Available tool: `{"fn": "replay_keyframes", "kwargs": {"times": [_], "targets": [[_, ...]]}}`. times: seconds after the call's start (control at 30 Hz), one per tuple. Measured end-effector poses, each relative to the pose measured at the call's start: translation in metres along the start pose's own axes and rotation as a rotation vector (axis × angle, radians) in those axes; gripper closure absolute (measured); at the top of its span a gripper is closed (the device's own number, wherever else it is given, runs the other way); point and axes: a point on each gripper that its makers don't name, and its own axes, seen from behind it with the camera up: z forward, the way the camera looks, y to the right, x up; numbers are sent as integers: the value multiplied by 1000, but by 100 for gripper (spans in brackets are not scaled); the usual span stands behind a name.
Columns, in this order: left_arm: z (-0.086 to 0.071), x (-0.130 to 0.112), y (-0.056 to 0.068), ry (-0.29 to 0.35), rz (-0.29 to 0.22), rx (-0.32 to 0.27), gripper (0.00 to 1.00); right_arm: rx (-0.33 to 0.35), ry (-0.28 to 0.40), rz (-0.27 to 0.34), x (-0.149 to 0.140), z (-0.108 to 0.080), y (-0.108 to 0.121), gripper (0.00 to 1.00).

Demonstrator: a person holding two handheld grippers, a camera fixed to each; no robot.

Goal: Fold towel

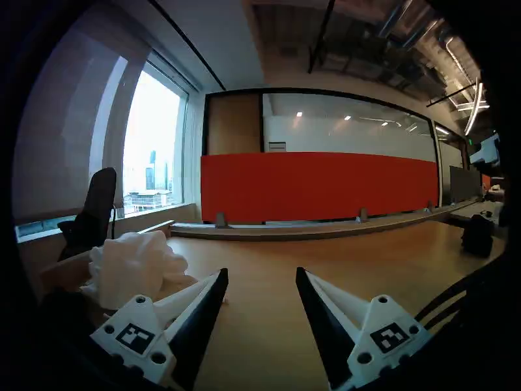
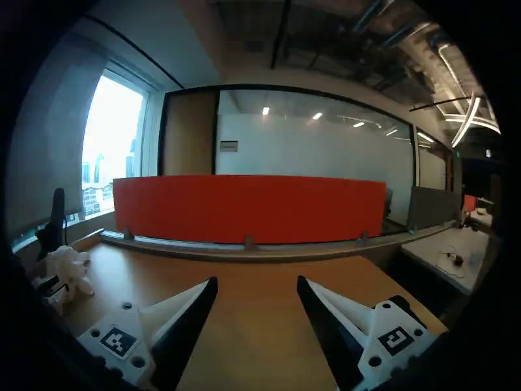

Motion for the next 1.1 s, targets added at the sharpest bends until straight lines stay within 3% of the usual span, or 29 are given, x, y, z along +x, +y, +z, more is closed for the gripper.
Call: {"fn": "replay_keyframes", "kwargs": {"times": [0.37, 1.1], "targets": [[7, -10, -3, 14, -21, 14, 24, 1, 5, -14, -1, 3, 0, 6], [8, -14, -7, 19, -6, 30, 24, 0, 4, -14, -3, 6, -2, 5]]}}
